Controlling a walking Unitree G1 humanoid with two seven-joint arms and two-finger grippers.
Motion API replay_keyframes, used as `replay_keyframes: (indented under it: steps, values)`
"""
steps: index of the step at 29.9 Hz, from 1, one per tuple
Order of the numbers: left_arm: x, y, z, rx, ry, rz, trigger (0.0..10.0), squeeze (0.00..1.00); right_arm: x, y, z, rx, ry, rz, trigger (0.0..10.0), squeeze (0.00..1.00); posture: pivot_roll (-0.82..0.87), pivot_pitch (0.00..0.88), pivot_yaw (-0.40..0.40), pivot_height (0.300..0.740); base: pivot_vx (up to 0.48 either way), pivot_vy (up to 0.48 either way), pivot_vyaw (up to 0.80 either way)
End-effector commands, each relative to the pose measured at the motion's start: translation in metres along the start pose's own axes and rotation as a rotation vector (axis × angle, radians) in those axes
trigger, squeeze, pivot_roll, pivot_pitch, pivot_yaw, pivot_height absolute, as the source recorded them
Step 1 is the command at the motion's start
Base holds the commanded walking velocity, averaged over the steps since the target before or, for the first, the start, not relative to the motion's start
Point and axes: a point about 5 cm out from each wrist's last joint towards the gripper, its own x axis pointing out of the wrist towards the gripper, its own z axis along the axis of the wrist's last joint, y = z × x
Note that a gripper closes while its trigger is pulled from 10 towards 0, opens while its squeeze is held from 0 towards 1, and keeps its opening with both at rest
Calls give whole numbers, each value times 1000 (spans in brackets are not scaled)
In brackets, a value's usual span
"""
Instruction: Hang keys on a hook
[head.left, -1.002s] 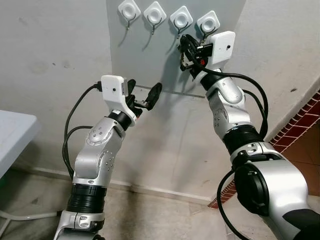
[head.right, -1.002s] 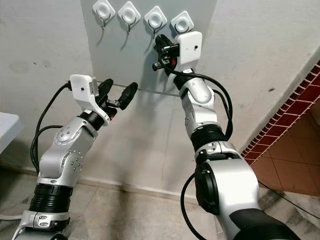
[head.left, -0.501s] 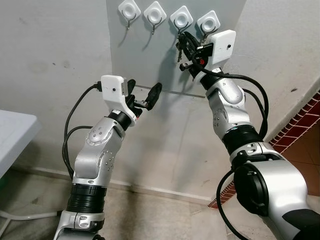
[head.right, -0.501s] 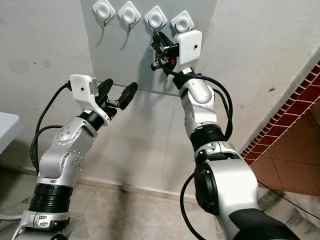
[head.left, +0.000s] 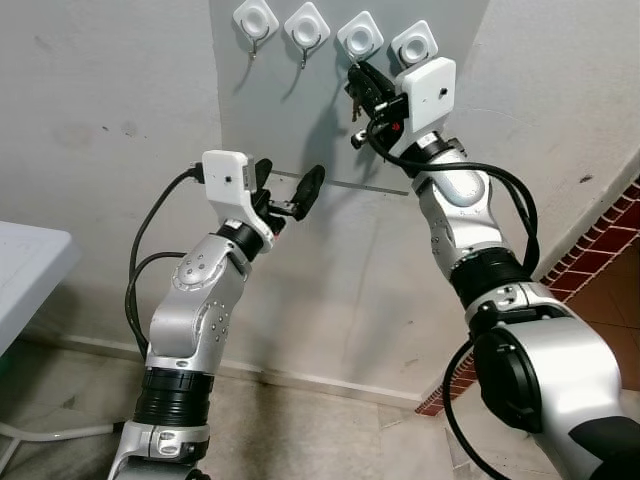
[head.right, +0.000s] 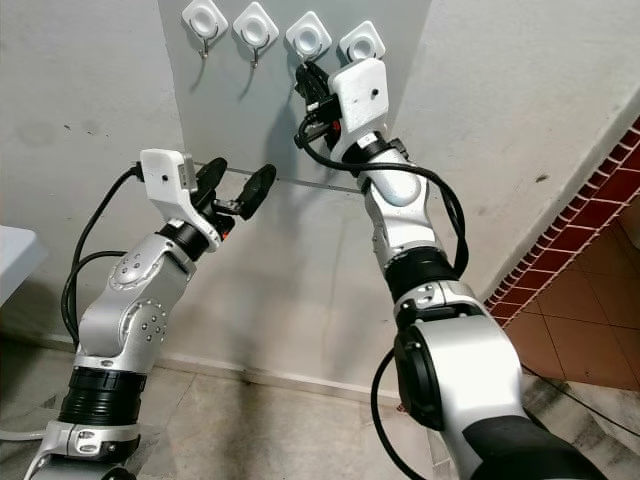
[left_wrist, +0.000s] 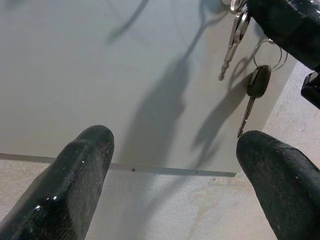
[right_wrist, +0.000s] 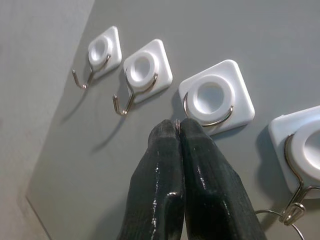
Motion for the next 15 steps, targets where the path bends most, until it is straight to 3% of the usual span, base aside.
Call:
replay_keyframes:
  steps: [1, 3, 15]
  values:
    - [0, -2, 3, 1, -8, -4, 10000, 0, 1, 3, 1, -35, 5, 26, 10000, 0, 25, 38, -91, 740, 0, 0, 0]
    - [0, -2, 3, -1, -8, -3, 10000, 0, 0, 4, -1, -87, 24, 40, 10000, 0, 25, 38, -91, 740, 0, 0, 0]
    - [0, -2, 3, -6, -9, -2, 10000, 0, -3, 9, -13, -142, 105, 57, 10000, 0, 25, 34, -93, 740, 0, 0, 0]
